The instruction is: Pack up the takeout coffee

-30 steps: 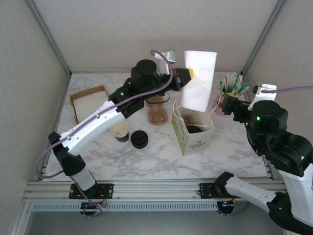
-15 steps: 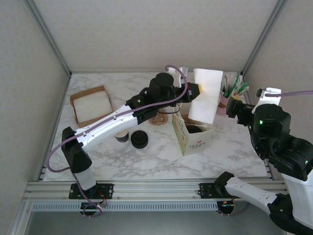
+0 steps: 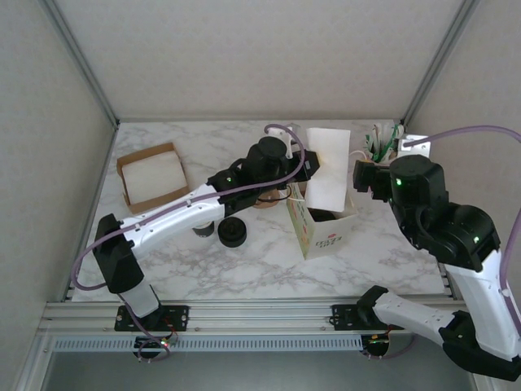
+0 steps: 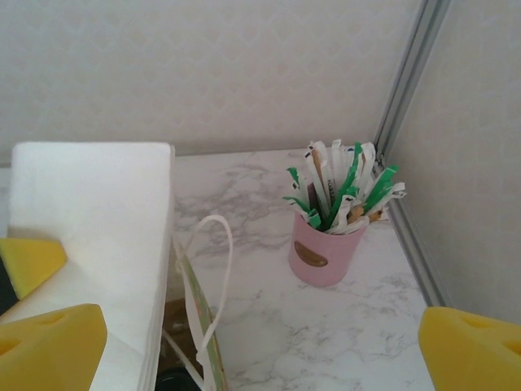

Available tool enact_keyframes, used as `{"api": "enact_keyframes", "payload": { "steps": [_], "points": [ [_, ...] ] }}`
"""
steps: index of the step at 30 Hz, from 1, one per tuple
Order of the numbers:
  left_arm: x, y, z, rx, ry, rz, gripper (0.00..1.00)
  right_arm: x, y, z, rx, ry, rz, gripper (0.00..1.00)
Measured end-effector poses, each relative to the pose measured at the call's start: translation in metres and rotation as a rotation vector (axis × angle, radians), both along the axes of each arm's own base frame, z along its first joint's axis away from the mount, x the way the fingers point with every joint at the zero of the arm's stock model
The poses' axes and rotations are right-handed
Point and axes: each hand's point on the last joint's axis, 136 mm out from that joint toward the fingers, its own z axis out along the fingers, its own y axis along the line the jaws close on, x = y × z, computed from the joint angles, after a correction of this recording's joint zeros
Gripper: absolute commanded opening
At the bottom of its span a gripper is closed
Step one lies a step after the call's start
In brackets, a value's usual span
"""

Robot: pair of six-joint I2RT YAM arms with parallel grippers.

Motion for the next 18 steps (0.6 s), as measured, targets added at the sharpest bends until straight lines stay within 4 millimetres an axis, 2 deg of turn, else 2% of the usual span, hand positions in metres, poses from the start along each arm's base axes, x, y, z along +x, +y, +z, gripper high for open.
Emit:
{"api": "enact_keyframes", "payload": {
  "steps": [11, 18],
  "points": [
    [-0.006, 0.0, 0.003, 0.073, -0.004, 0.096, 0.0, 0.007, 0.013, -0.01, -0.002, 0.049, 0.035, 0.99],
    [0.003, -0.003, -0.014, 0.133, 0.055, 0.172, 0.0, 0.009, 0.013, -0.015, 0.007, 0.071, 0.037, 0.99]
  ]
}}
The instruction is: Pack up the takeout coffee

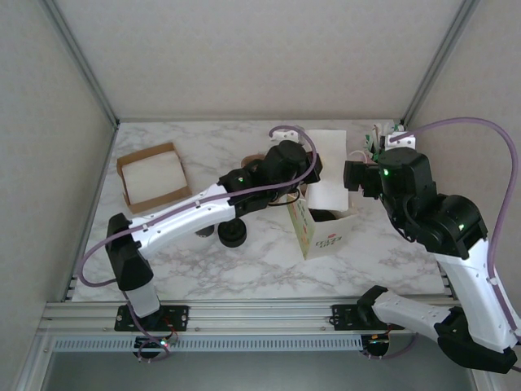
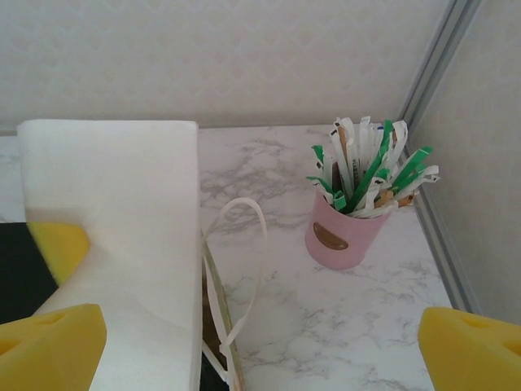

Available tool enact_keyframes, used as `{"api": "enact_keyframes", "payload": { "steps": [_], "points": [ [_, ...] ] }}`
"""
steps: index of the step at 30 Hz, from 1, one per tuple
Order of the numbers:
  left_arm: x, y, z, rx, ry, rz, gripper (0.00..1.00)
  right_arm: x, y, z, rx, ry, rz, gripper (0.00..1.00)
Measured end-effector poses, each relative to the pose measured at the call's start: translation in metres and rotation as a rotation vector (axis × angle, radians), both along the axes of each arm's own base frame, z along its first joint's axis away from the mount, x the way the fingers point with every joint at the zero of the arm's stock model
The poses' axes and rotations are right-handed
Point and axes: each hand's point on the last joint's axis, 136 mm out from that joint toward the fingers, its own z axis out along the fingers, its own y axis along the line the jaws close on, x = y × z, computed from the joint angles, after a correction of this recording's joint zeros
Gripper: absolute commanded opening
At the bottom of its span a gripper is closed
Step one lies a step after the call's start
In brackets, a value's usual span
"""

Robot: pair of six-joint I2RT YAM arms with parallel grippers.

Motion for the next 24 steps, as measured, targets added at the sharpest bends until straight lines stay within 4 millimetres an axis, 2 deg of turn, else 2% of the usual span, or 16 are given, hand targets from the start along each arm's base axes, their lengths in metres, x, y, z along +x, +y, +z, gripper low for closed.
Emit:
{"api": "enact_keyframes", "payload": {
  "steps": [7, 15, 24],
  "points": [
    [-0.001, 0.0, -0.016, 0.059, 0.066, 0.081, 0.0, 0.002, 0.0, -0.005, 0.014, 0.023, 0.004, 0.99],
    [-0.003, 0.005, -0.019, 0.096, 0.102, 0.156, 0.0, 0.005, 0.004, -0.013, 0.021, 0.055, 0.018, 0.99],
    [-0.002, 0.012, -0.039, 0.147, 0.156, 0.216, 0.0, 0.007, 0.005, -0.017, 0.029, 0.073, 0.023, 0.99]
  ]
}}
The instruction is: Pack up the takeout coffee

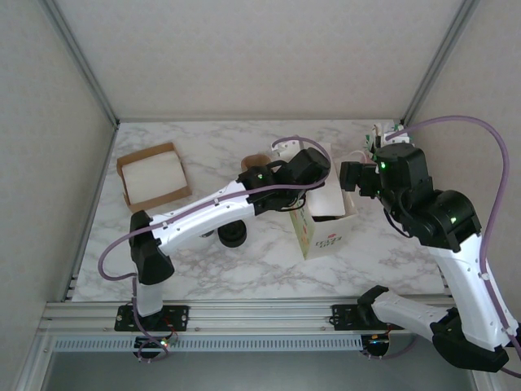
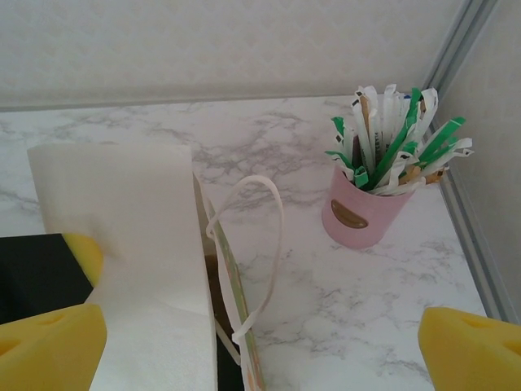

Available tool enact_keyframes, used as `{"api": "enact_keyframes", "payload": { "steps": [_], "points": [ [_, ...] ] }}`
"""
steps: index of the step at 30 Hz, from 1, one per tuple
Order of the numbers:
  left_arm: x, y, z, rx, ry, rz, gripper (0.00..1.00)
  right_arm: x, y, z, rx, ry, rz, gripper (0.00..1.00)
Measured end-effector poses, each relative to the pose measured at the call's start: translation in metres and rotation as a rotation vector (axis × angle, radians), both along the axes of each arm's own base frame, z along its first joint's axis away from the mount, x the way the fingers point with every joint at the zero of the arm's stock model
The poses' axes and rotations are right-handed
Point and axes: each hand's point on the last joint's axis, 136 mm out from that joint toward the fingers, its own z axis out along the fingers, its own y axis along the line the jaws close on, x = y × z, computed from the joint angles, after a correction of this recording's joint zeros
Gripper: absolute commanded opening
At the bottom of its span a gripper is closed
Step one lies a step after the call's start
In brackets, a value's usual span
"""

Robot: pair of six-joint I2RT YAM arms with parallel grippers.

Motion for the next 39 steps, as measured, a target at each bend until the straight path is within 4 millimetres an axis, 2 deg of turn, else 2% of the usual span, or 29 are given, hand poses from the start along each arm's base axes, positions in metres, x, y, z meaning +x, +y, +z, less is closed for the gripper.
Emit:
{"api": "enact_keyframes", "payload": {
  "steps": [21, 23, 28, 31, 39],
  "points": [
    [0.003, -0.006, -0.022, 0.031, 0.09, 0.058, 0.01, 0.009, 0.009, -0.011, 0.005, 0.048, 0.02, 0.99],
    [0.003, -0.006, -0.023, 0.032, 0.092, 0.057, 0.12, 0.009, 0.01, -0.011, 0.004, 0.049, 0.019, 0.99],
    [0.003, -0.007, -0.023, 0.032, 0.094, 0.055, 0.24, 0.01, 0.009, -0.011, 0.002, 0.05, 0.016, 0.99],
    [0.003, -0.007, -0.023, 0.032, 0.094, 0.054, 0.28, 0.011, 0.009, -0.012, -0.001, 0.052, 0.016, 0.99],
    [0.003, -0.008, -0.022, 0.046, 0.083, 0.039, 0.3, 0.011, 0.009, -0.012, -0.002, 0.054, 0.015, 0.99]
  ]
}}
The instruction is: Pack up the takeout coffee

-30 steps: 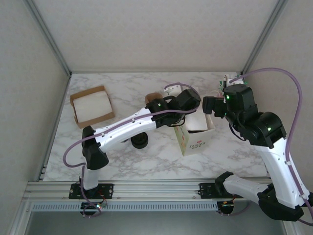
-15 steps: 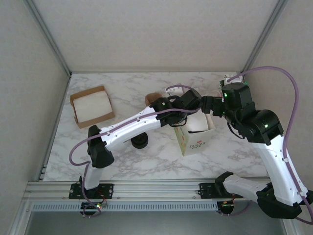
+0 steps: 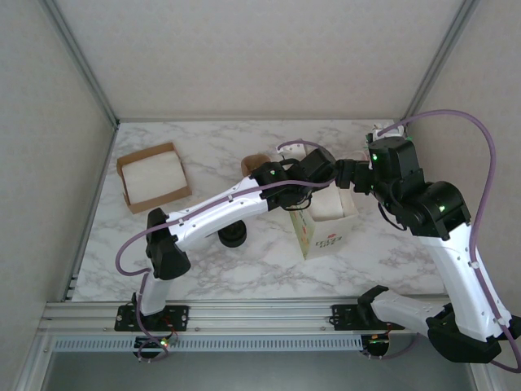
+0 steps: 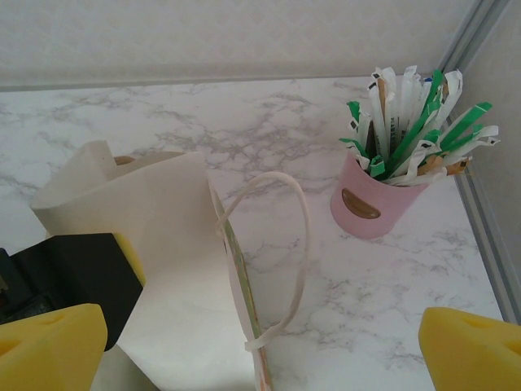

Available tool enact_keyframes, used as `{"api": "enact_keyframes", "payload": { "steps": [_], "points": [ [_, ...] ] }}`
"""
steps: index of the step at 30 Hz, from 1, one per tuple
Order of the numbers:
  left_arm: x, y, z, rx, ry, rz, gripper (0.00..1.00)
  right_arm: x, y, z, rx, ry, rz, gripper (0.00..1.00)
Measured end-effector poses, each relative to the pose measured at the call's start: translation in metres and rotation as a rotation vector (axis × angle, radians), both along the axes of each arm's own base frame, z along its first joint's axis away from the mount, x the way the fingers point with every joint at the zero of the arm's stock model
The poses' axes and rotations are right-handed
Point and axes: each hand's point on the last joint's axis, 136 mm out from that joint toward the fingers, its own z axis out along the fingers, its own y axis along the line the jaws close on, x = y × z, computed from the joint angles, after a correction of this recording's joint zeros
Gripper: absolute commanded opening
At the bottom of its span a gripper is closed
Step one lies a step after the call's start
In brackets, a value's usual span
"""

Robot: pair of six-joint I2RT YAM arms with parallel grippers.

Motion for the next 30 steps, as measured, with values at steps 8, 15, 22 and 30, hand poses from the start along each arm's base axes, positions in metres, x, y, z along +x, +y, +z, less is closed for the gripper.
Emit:
{"api": "enact_keyframes", "payload": {
  "steps": [8, 15, 22, 30],
  "points": [
    [0.002, -0.005, 0.014, 0.015, -0.061, -0.06, 0.32, 0.0, 0.001, -0.001, 0.003, 0.004, 0.003, 0.99],
    [-0.001, 0.002, 0.058, -0.016, -0.162, -0.114, 0.33, 0.004, 0.008, -0.006, 0.003, 0.033, 0.021, 0.99],
    [0.005, 0.006, 0.073, -0.018, -0.205, -0.153, 0.31, 0.004, 0.014, -0.007, 0.016, 0.052, 0.047, 0.98],
    [0.026, 0.041, 0.061, 0.026, -0.196, -0.162, 0.35, 0.009, 0.042, -0.014, 0.059, 0.119, 0.149, 0.81]
  ]
}}
